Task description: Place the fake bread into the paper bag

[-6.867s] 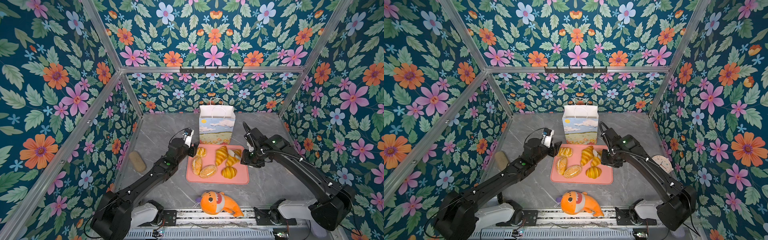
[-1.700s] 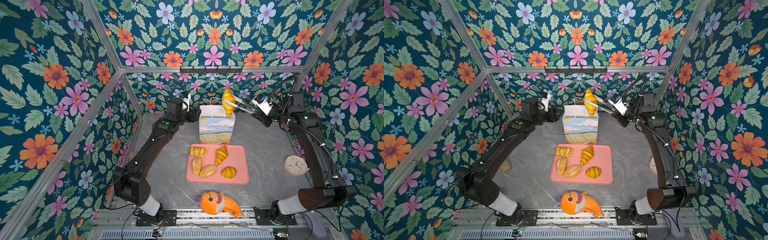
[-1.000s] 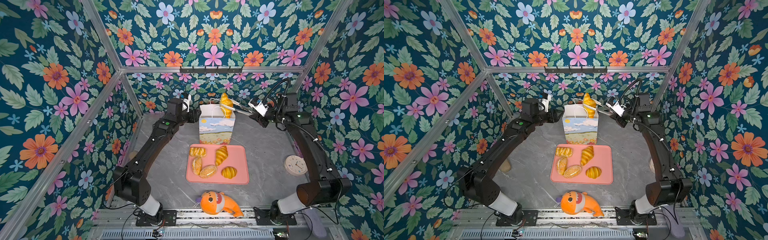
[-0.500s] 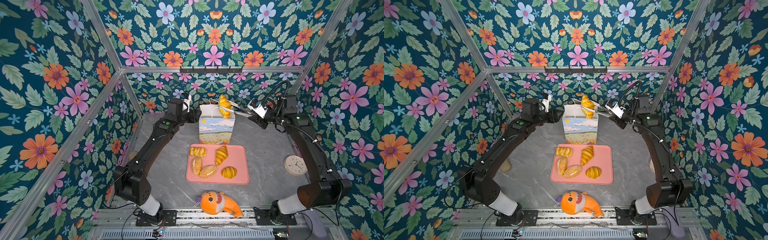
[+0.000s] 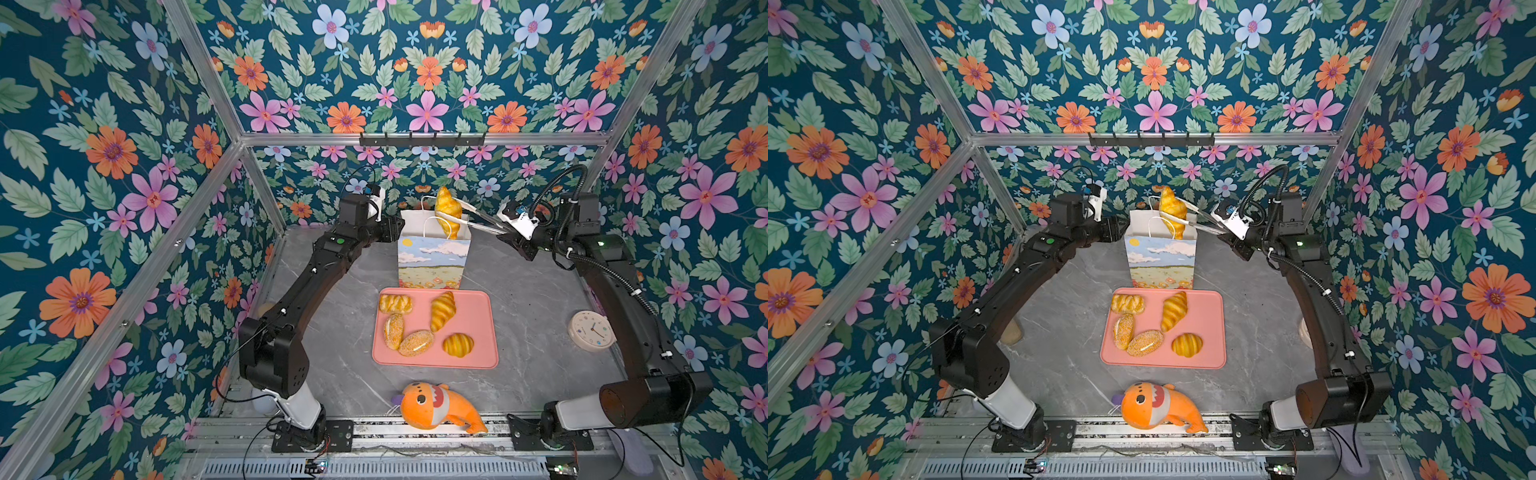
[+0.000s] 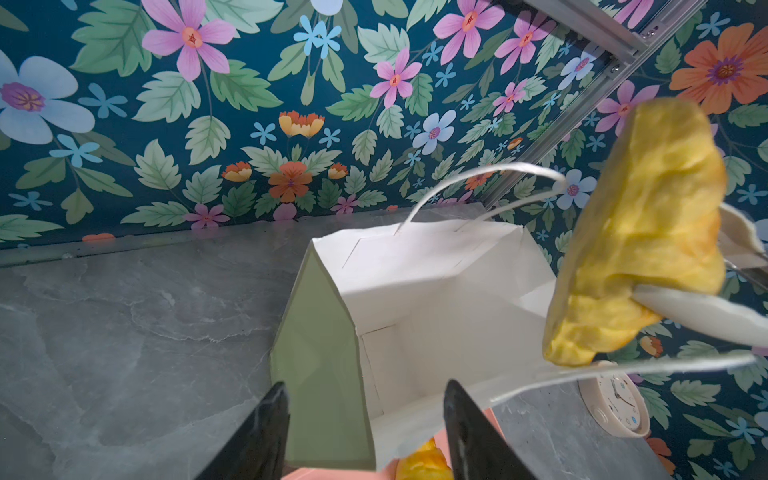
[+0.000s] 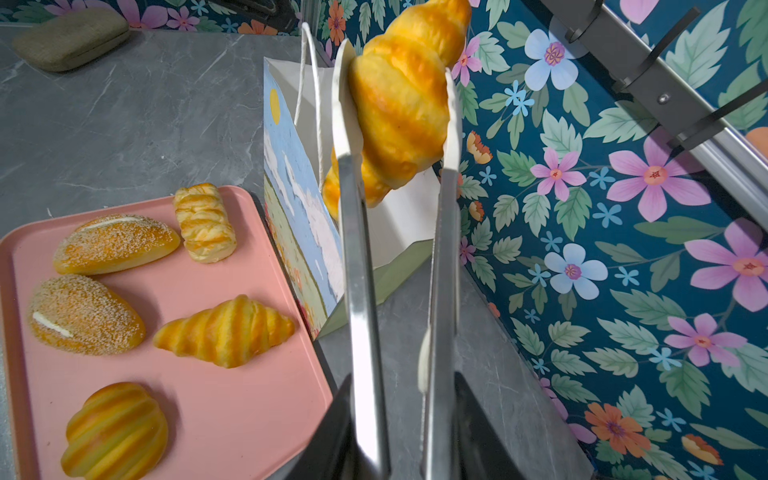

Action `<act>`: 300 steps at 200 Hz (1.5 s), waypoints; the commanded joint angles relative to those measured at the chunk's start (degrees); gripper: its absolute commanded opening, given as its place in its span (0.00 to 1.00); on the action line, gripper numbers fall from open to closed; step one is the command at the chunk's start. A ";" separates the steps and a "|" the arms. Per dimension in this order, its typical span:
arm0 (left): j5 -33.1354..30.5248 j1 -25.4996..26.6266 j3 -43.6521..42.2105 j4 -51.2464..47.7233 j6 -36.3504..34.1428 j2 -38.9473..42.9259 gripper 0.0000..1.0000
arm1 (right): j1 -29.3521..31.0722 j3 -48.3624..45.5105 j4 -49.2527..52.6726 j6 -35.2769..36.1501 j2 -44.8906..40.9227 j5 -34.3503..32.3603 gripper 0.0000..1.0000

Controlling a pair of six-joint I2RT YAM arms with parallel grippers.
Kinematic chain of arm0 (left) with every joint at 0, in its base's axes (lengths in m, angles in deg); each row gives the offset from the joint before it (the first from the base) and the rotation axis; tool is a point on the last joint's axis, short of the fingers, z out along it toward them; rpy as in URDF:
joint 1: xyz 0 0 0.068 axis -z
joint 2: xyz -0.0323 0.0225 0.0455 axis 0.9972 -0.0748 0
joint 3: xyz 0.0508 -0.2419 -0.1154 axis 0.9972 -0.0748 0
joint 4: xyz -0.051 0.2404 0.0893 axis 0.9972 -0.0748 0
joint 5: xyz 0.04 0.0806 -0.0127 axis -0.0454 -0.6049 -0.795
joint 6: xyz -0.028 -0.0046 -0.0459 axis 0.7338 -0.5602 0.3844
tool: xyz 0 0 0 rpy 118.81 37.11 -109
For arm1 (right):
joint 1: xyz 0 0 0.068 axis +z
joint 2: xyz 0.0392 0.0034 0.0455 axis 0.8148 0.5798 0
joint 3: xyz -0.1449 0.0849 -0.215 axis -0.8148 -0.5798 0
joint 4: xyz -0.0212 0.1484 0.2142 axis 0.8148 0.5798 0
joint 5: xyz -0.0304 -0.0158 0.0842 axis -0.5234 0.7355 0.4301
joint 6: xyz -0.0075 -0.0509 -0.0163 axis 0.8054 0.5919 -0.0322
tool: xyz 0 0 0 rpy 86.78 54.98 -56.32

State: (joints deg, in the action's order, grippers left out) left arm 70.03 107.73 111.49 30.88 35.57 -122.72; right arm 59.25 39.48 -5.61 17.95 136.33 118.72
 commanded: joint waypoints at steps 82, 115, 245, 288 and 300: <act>3.93 -1.26 3.18 2.18 -0.58 -3.14 0.61 | -0.01 -0.12 -2.38 1.39 2.35 3.34 0.34; 4.64 -1.45 3.28 2.16 -0.42 -3.36 0.61 | 0.03 -0.29 -1.92 1.57 3.36 3.92 0.35; 6.81 -2.06 2.85 2.71 0.56 -4.28 0.60 | 0.73 -0.59 -0.75 1.38 4.79 3.87 0.43; 7.36 -2.22 2.67 3.06 0.96 -4.39 0.60 | 0.68 -0.95 -0.82 0.75 3.82 4.13 0.43; 7.45 -2.29 2.65 3.02 1.07 -4.46 0.60 | 0.75 -0.77 -0.68 0.46 3.31 4.42 0.44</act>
State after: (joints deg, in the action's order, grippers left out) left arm 76.44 105.61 114.06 32.26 36.29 -127.13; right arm 59.91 38.45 -5.96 18.56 140.73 121.85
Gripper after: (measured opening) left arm 0.602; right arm 0.435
